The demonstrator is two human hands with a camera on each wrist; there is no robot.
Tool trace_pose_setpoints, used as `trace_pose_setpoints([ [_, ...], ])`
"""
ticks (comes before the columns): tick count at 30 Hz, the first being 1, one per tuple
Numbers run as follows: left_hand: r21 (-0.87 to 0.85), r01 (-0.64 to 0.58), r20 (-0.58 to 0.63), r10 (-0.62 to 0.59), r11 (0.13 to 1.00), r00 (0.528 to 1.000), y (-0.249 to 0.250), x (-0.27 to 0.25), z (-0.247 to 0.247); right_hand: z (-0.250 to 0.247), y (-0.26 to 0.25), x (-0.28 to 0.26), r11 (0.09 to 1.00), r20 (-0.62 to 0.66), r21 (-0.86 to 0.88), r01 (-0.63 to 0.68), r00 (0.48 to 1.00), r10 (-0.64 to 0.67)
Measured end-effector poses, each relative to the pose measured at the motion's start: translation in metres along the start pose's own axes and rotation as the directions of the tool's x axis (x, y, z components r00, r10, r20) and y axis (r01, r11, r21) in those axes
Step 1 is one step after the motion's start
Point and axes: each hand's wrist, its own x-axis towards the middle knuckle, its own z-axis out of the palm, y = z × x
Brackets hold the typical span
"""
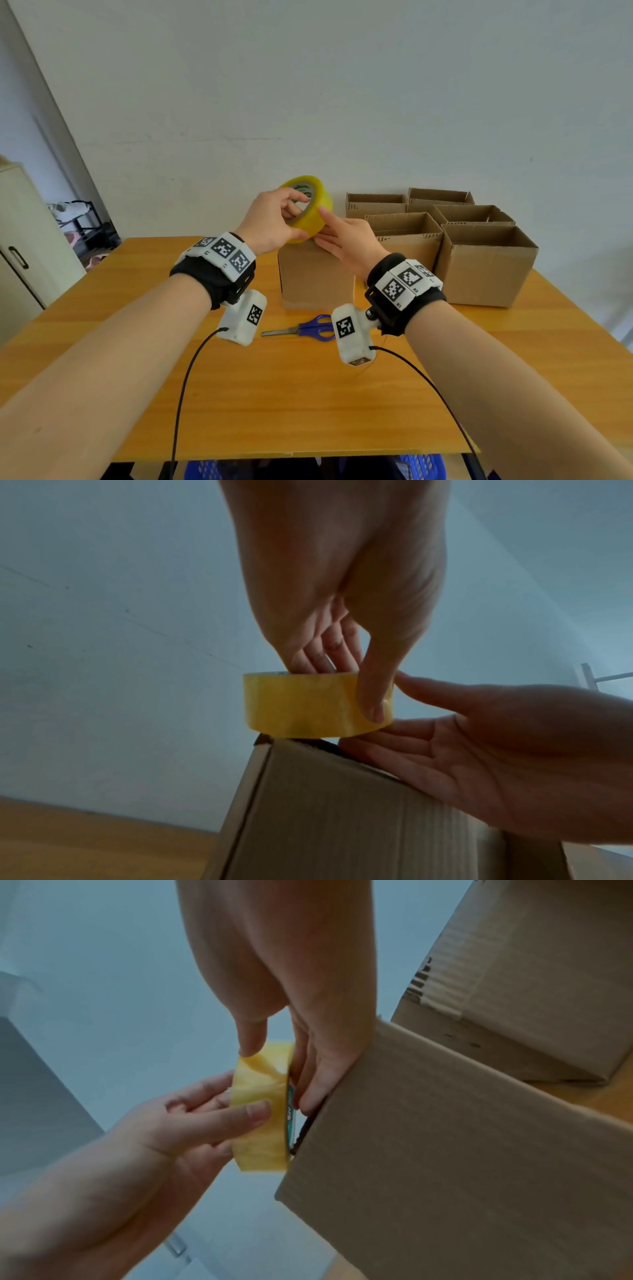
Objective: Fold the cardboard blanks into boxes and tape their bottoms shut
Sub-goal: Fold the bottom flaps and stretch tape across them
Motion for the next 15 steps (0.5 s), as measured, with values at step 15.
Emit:
trace_pose_setpoints([
  [15, 0.032, 0.021, -0.017, -0.02, 0.999, 1.0, 0.002, -0.002, 0.001, 0.011, -0.004, -0.006, 0.915, 0.175, 0.362, -0.175, 0.977, 0.118],
])
